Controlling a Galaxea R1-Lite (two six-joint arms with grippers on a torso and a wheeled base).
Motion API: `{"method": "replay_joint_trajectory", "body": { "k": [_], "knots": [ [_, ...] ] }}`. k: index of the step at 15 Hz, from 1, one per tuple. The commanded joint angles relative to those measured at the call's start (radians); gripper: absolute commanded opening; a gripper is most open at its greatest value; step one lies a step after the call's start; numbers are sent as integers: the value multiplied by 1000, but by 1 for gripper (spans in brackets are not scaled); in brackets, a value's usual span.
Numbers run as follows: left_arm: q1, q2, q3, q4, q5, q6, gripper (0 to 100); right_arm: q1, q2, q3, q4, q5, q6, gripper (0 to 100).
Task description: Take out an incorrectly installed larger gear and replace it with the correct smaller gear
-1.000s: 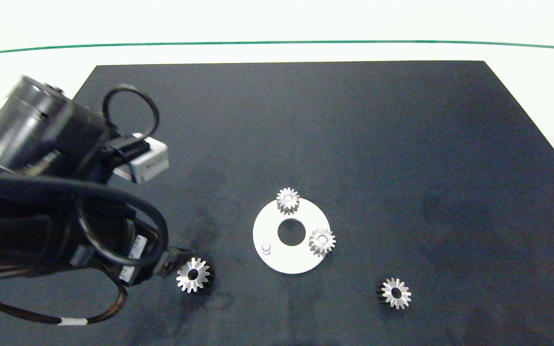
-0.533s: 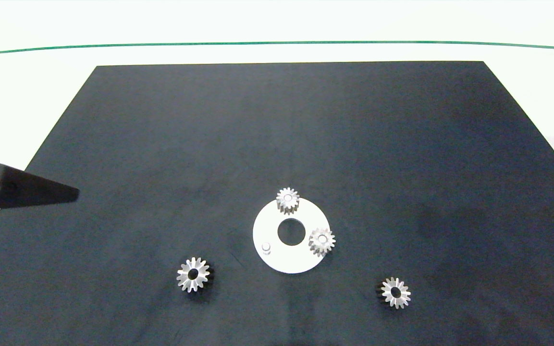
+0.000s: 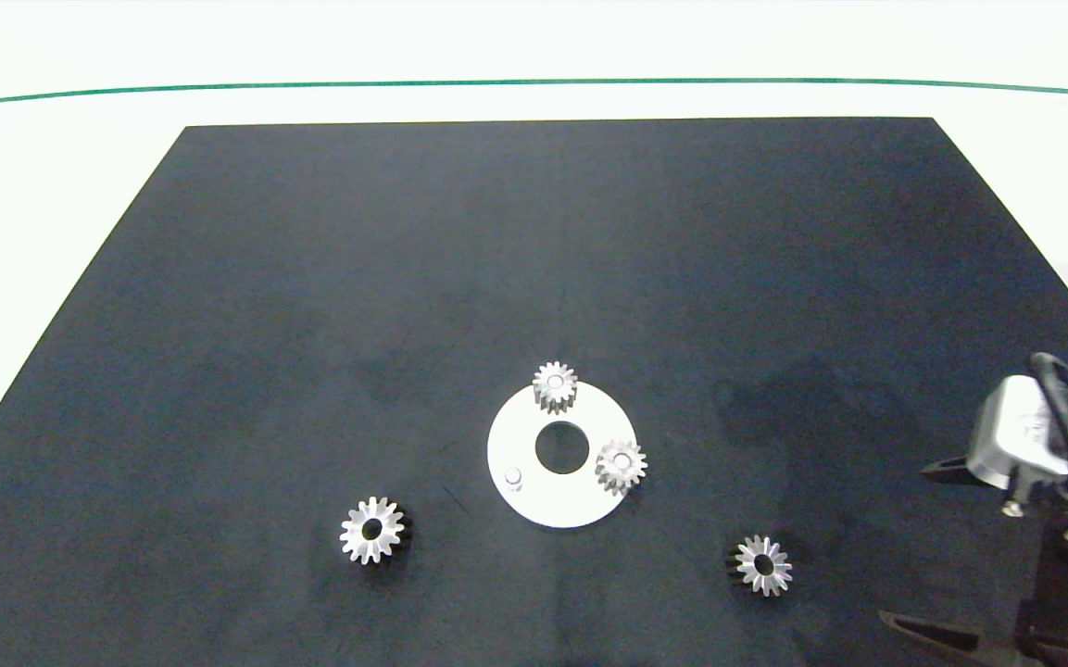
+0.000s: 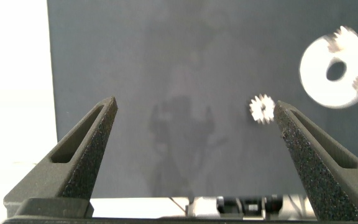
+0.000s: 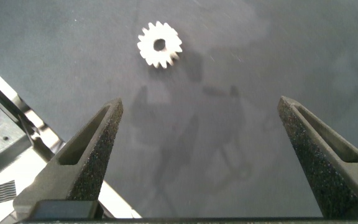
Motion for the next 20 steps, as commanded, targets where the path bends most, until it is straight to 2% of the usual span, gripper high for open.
{"method": "replay_joint_trajectory", "body": {
  "k": [1, 2, 5, 7, 10, 14, 15, 20],
  "knots": [
    [-35, -43, -23, 21, 4, 0, 100, 99, 166, -51, -4, -86, -2, 100],
    [-38, -46, -23, 21, 2, 0, 100, 102, 192, -53, -8, -100, 0, 100],
    [-113, -65, -21, 23, 2, -2, 100, 101, 249, -48, -41, -91, 7, 100],
    [-115, -68, -21, 21, 2, -2, 100, 105, 275, -45, -79, -91, 23, 100],
    [-115, -69, -24, 21, 2, -2, 100, 122, 284, -28, -93, -88, 29, 94],
    [-115, -71, -21, 21, 2, -2, 100, 124, 333, 30, -211, -88, 29, 86],
    [-115, -71, -21, 21, 2, 0, 100, 124, 341, 33, -223, -89, 29, 83],
    [-115, -77, -23, 21, 2, 0, 100, 127, 378, 33, -235, -89, 37, 74]
  ]
}}
